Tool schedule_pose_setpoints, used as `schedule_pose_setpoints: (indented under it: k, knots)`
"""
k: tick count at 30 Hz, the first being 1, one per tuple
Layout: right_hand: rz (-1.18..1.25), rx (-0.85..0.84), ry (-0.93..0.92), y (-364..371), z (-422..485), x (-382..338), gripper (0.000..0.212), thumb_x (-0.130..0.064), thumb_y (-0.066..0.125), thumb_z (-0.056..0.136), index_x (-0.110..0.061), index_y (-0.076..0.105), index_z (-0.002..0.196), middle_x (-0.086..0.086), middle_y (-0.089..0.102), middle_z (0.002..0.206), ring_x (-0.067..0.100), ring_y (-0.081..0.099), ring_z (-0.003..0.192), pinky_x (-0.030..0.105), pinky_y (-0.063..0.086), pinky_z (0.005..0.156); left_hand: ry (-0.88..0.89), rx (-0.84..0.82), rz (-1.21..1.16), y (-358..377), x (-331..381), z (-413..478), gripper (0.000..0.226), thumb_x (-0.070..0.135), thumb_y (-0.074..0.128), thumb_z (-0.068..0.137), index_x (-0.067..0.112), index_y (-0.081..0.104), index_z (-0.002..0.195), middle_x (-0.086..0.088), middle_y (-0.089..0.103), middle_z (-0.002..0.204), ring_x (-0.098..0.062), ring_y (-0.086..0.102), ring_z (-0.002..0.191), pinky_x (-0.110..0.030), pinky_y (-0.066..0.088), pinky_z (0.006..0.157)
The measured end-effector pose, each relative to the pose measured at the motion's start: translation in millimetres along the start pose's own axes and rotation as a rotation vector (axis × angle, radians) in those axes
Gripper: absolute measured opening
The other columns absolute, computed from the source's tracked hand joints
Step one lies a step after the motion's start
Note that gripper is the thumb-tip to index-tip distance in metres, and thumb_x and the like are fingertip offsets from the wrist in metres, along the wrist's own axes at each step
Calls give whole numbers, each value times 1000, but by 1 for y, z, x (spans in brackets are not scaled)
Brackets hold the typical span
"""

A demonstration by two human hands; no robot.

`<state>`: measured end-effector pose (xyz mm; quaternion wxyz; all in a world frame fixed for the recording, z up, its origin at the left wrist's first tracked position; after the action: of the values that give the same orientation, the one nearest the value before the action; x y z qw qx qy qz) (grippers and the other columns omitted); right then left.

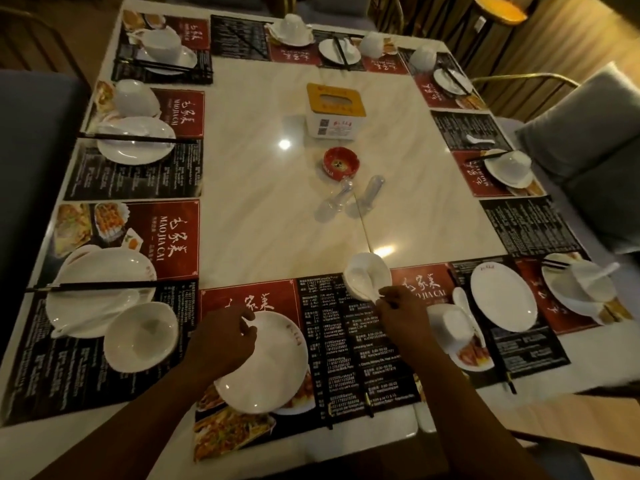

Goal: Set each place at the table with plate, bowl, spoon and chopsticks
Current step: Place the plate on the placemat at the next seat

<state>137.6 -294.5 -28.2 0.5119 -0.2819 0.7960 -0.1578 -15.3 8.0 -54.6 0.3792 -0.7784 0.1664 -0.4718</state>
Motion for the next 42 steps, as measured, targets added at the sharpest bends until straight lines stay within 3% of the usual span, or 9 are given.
schedule_pose_setpoints:
  k: [6,13,16,23,29,31,36,39,42]
  knots:
    - [-39,-178,-71,15,3,15,27,-3,71,87,-28,62,95,2,70,106,16,68,92,35,59,80,-108,36,-9,10,-4,-7,20,26,74,84,26,66,103,14,66,80,0,59,72,-16,40,60]
    - [-229,-125,-93,16,4,66,15,-9,62,91,-18,59,103,-3,64,88,7,59,77,20,41,60,-197,91,-30,24,0,-18,21,24,72,86,24,65,106,14,67,85,0,58,74,-14,38,61]
    - [-300,-67,-148,18,8,80,13,-9,63,92,-13,59,104,-1,61,85,16,60,76,25,40,61,-220,133,-13,27,2,-21,21,23,71,86,25,65,107,12,66,88,1,56,75,-12,35,61]
    - [-583,-18,-327,35,11,85,18,-23,68,90,-9,62,97,8,55,102,24,58,87,33,46,69,-217,193,28,25,-9,-27,24,22,73,85,20,65,108,6,59,96,-10,56,86,-26,45,75]
    - [-715,47,-475,34,1,63,23,-29,73,83,-10,63,91,8,60,94,26,59,83,36,50,66,-153,177,161,20,-19,-31,36,20,73,81,21,61,115,0,55,115,-19,58,99,-35,53,82]
    - [-665,6,-525,42,-15,45,14,-27,68,88,-15,62,91,2,61,89,21,60,82,36,52,66,-99,140,231,19,-22,-25,40,17,71,82,20,60,120,0,54,118,-21,56,106,-36,53,86]
    - [-428,-474,-126,111,-61,44,12,-33,61,95,-26,53,97,-6,66,87,8,64,77,24,53,64,-5,15,301,20,-29,3,43,16,63,89,22,54,131,2,55,124,-21,56,114,-40,53,93]
    - [-247,-525,44,146,-78,60,24,-32,65,90,-29,46,103,-2,67,107,17,69,96,40,61,80,10,-72,290,23,-30,17,37,19,58,93,29,51,128,3,59,119,-19,59,109,-39,54,91]
    - [-82,-441,140,156,-86,63,29,-19,67,87,-28,45,105,3,63,112,23,69,97,45,63,75,34,-130,294,25,-28,23,39,17,58,94,30,53,131,1,58,122,-21,58,112,-36,52,93]
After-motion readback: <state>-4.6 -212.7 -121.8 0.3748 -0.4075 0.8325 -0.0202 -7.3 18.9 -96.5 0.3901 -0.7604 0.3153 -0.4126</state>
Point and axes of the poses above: each hand's wrist, its own z-axis towards the middle knuckle, its own y-axis out of the palm, x = y × z, the point moved 6 cm from there along z, towards the middle knuckle
